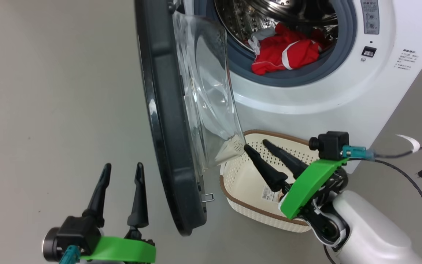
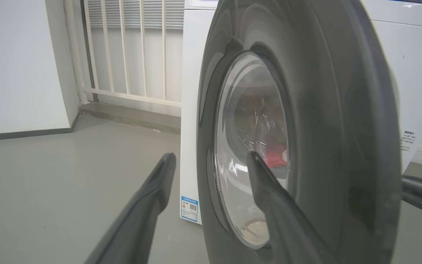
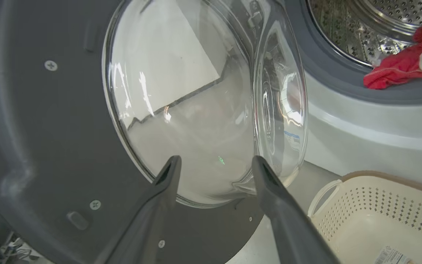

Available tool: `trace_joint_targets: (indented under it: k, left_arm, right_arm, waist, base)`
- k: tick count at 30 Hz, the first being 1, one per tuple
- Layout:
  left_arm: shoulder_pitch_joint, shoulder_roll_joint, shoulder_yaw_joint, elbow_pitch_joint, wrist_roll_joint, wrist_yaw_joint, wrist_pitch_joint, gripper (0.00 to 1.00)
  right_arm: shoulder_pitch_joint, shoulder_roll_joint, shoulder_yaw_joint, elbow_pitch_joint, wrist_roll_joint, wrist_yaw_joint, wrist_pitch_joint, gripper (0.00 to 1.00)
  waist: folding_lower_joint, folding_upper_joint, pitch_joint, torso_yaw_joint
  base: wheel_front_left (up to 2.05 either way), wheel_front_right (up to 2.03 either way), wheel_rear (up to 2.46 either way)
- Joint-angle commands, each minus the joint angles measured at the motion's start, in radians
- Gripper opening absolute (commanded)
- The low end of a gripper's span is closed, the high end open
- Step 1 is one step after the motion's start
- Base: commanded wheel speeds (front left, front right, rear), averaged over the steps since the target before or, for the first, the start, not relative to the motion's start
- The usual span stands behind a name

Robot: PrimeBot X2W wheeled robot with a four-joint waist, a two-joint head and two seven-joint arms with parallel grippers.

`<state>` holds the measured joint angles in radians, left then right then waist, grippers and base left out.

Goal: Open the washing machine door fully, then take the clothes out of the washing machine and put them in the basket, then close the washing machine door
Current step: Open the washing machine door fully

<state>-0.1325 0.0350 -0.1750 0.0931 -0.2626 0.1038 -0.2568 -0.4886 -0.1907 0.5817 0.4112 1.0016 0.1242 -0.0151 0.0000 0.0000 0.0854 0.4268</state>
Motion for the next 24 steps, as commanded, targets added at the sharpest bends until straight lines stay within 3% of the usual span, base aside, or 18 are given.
trace_joint_targets:
  k: [1, 6, 12, 20, 24]
  left_arm:
    - [-0.003, 0.015, 0.038, -0.020, 0.009, -0.006, -0.005, 1.00]
    - [0.010, 0.015, 0.047, -0.017, 0.015, -0.013, -0.005, 1.00]
    - [0.025, 0.015, 0.056, -0.016, 0.022, -0.018, -0.005, 1.00]
    - [0.046, 0.015, 0.059, -0.019, 0.023, -0.020, -0.005, 1.00]
    - [0.048, 0.015, 0.059, -0.030, 0.016, -0.018, -0.005, 1.00]
  right_arm:
    - [-0.021, 0.012, 0.012, -0.015, -0.027, 0.007, -0.024, 1.00]
    - [-0.013, 0.030, -0.015, 0.069, -0.246, 0.007, -0.170, 1.00]
    - [0.039, 0.093, -0.170, 0.097, -0.448, 0.007, -0.239, 1.00]
    - [0.188, 0.139, -0.392, -0.070, -0.719, 0.007, -0.246, 1.00]
    - [0.261, 0.140, -0.394, -0.140, -0.725, 0.007, -0.246, 1.00]
  waist:
    - [0.0000, 0.0000, -0.008, -0.002]
    - [0.0000, 0.0000, -0.025, 0.001]
    - [0.0000, 0.0000, -0.040, 0.005]
    - [0.0000, 0.0000, -0.059, 0.005]
    - [0.0000, 0.0000, -0.059, 0.006]
  base:
    - [0.00, 0.00, 0.00]
    - [0.00, 0.00, 0.00]
    - [0.00, 0.00, 0.00]
    - [0.00, 0.00, 0.00]
    - [0.00, 0.00, 0.00]
